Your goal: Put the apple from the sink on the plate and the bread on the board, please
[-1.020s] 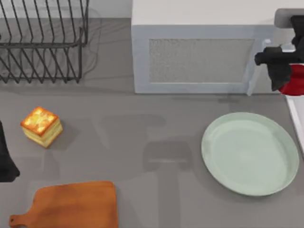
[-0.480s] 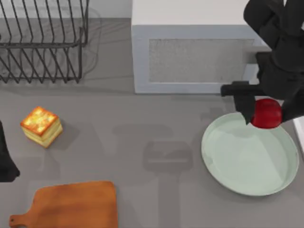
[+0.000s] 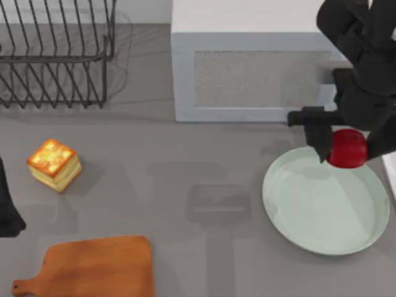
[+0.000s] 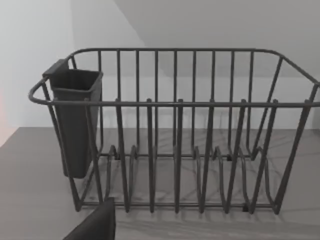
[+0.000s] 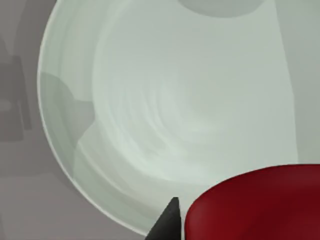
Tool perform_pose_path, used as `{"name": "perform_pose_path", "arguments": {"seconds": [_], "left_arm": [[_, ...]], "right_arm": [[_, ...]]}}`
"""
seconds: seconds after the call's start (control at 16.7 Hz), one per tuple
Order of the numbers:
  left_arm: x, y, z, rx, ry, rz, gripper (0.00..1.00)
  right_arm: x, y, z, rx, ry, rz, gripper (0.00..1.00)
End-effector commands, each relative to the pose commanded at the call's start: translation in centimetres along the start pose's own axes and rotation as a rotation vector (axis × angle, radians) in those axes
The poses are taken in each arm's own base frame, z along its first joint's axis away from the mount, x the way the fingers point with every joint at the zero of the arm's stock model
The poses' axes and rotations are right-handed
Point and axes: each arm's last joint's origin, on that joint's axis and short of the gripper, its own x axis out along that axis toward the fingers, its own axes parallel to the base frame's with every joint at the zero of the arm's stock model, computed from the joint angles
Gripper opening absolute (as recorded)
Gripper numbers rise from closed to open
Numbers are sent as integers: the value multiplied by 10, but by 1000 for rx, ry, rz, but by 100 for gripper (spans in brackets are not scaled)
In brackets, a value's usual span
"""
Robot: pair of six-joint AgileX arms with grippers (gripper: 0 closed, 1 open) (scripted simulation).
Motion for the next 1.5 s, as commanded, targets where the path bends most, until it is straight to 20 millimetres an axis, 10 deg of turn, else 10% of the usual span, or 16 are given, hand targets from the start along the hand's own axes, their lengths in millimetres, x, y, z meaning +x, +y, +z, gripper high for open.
{"name": "perform_pose_path", "arguments": {"seconds": [0.6,1.5], "left_arm": [[0,0,0,0,0,0,100],[0,0,0,0,0,0,100]], "right_arm": [[0,0,0,0,0,0,98],[-15,-21,-18,-1,-121,49,100]]}}
